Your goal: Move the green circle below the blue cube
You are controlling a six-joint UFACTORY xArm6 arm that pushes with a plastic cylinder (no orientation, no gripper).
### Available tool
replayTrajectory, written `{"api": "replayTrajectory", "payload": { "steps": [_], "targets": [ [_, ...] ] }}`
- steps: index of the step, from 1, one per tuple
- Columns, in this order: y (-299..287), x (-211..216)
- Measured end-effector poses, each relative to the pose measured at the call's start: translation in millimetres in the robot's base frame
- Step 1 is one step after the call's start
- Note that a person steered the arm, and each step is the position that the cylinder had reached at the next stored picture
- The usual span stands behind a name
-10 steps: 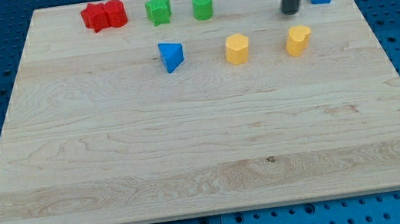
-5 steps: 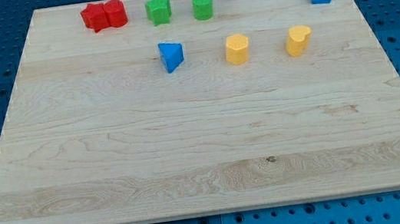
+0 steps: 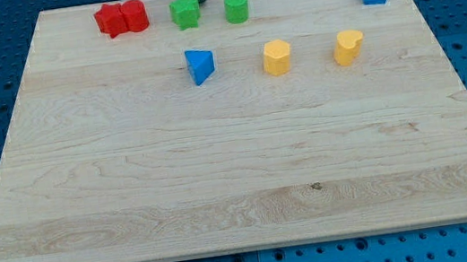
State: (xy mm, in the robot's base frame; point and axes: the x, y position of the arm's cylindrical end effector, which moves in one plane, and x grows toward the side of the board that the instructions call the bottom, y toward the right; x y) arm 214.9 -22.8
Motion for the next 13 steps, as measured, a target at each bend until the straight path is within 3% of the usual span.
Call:
{"api": "replayTrajectory", "payload": {
  "steps": [2, 4, 7, 10, 13],
  "targets": [
    [12.4, 35.2],
    [41.4, 35.2],
    [138.3, 35.1],
    [166.9, 9.6],
    [203.2, 34.3]
  ]
}}
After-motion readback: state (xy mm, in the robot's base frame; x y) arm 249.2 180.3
